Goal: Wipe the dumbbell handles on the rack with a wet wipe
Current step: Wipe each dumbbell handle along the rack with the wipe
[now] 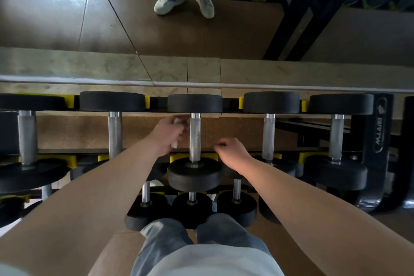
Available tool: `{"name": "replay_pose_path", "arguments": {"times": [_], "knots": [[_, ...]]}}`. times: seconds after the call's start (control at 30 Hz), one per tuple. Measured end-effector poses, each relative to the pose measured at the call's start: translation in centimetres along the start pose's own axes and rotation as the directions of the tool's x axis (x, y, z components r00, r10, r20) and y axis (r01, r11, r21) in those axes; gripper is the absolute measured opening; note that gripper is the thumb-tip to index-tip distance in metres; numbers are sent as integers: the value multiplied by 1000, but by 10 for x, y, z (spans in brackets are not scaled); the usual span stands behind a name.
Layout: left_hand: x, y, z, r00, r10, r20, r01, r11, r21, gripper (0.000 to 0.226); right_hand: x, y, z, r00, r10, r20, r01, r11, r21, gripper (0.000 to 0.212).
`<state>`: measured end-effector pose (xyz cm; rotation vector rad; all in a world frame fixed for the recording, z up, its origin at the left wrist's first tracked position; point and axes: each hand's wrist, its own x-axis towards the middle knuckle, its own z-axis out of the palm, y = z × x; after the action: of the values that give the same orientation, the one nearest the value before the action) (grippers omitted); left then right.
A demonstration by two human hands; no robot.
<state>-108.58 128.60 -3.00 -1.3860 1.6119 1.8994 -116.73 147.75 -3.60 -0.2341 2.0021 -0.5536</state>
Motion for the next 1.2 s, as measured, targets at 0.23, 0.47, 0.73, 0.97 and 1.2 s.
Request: {"name": "replay_pose_path", "arguments": {"times": [0.23, 0.47, 0.73, 0.97, 1.2], "knots": [[-18, -13, -2, 971, -93, 219, -40, 842, 537, 16, -2, 3, 0, 1000, -15, 11, 15, 1000, -17, 24], [0, -5, -4, 952, -155, 264, 81, 959, 270, 38, 0, 5, 1, 998, -29, 60, 35, 995, -93, 21], [-13, -6, 9, 969, -129, 209, 21, 892, 452, 31, -2, 7, 2, 998, -41, 54, 46, 995, -90, 26], [-20, 1, 10, 967, -201, 158, 185, 976, 112, 26, -6, 9, 3, 992, -74, 101, 87, 987, -136, 25], [-14, 11, 5, 984, -168, 64, 177, 969, -171, 35, -8, 10, 0, 993, -90, 75, 98, 989, -114, 27]]}}
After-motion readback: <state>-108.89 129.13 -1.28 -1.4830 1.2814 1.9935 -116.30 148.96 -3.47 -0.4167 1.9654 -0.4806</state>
